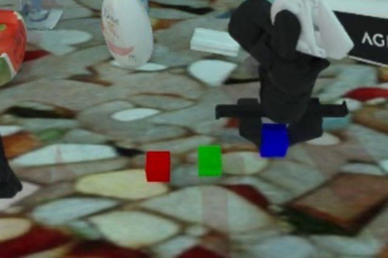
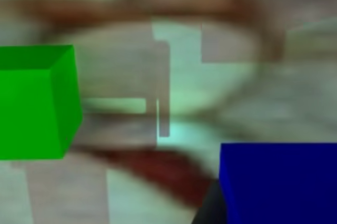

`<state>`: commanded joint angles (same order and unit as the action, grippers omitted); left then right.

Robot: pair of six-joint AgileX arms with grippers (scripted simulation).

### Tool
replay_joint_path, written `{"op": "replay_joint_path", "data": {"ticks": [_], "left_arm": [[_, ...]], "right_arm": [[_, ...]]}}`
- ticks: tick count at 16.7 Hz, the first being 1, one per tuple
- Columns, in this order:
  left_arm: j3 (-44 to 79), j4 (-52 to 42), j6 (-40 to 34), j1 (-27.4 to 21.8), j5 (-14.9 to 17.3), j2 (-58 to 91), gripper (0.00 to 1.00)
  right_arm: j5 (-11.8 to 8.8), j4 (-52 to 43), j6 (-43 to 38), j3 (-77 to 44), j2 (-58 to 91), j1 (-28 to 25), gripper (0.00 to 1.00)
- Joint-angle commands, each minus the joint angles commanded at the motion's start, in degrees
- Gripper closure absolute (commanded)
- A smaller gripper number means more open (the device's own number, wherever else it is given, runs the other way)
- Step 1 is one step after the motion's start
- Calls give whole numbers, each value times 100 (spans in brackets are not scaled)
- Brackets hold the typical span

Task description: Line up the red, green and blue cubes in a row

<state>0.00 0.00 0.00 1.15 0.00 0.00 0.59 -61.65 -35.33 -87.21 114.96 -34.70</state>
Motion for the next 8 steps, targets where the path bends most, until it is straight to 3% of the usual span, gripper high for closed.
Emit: {"op": "replay_joint_path", "data": {"ticks": [4,8], "left_arm": [[0,0,0,0,0,0,0],[0,0,0,0,0,0,0]], "right_arm": [[0,850,-17,549,248,-19,100],[-1,1033,-22,695,322,-28,100]]}}
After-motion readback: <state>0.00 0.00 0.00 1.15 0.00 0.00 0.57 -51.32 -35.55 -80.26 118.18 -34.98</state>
